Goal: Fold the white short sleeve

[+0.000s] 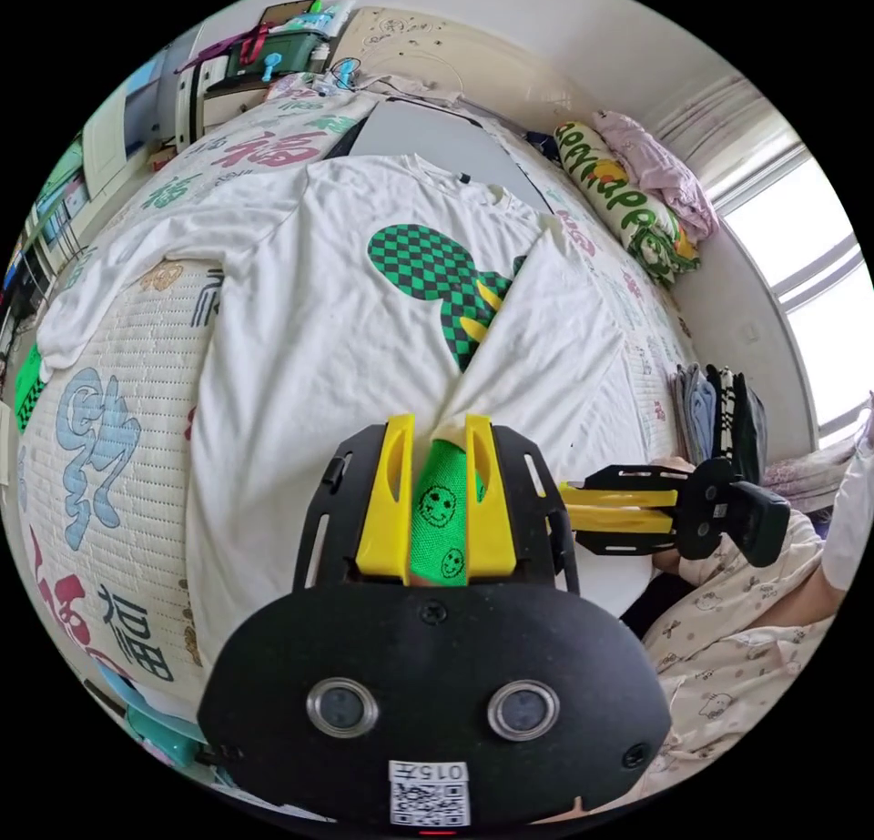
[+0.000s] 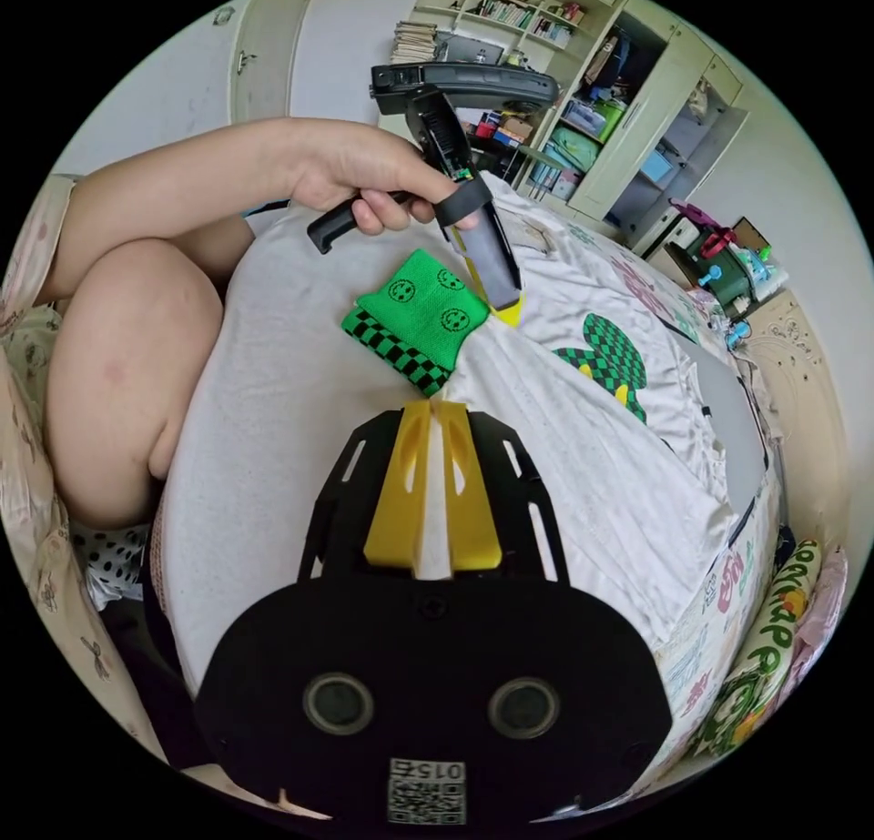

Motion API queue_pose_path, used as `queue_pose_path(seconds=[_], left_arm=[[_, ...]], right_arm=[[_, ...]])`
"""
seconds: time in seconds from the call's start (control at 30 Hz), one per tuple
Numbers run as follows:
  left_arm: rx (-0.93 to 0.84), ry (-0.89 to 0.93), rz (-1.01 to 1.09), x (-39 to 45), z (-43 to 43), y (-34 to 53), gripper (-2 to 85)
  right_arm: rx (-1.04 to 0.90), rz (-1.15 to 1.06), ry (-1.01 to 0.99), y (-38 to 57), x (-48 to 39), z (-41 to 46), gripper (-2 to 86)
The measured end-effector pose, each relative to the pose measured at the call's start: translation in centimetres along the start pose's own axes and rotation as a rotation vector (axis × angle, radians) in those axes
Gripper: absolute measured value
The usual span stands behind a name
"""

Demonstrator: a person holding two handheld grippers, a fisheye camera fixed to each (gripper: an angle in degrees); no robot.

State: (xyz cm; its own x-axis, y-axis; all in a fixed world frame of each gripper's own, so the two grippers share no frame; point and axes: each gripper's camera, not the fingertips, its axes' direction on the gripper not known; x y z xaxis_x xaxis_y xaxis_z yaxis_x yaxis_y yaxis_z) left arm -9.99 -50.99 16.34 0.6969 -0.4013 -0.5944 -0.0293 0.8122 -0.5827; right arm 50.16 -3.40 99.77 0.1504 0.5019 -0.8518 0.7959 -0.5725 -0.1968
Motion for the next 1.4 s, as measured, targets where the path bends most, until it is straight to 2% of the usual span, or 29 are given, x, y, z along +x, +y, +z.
queue_pose_path(seconds=[0.27, 0.4, 0.67, 0.77, 0.87, 1.4], left_arm=[[0.009, -0.076, 0.037, 1.8, -0.2, 0.4, 7.8], [-0.014, -0.016, 0.075, 2.4, 0.1, 0.3, 3.8], [0.037, -0.296, 0.189, 6.5, -2.5, 1.3, 0.4], [0.032, -0.332, 0.209, 6.9, -2.4, 1.7, 0.2], [-0.038, -0.34, 0.22, 6.0, -0.6, 2.1, 0.1], [-0.007, -0.348, 0.138, -0.5, -3.3, 9.5, 3.3]], right_arm=[[-0.018, -0.048, -0.059, 4.7, -1.5, 1.7, -0.6], [-0.03, -0.067, -0.075, 6.3, -2.2, 3.0, -0.8], [0.012, -0.03, -0.177, 8.1, -1.2, 4.0, -1.0], [-0.006, -0.037, -0.18, 7.9, -1.6, 5.3, -1.0], [-0.025, -0.045, -0.175, 7.6, -1.9, 6.5, -1.0], [-0.018, -0.049, -0.183, 4.0, 1.0, 8.1, 0.0]])
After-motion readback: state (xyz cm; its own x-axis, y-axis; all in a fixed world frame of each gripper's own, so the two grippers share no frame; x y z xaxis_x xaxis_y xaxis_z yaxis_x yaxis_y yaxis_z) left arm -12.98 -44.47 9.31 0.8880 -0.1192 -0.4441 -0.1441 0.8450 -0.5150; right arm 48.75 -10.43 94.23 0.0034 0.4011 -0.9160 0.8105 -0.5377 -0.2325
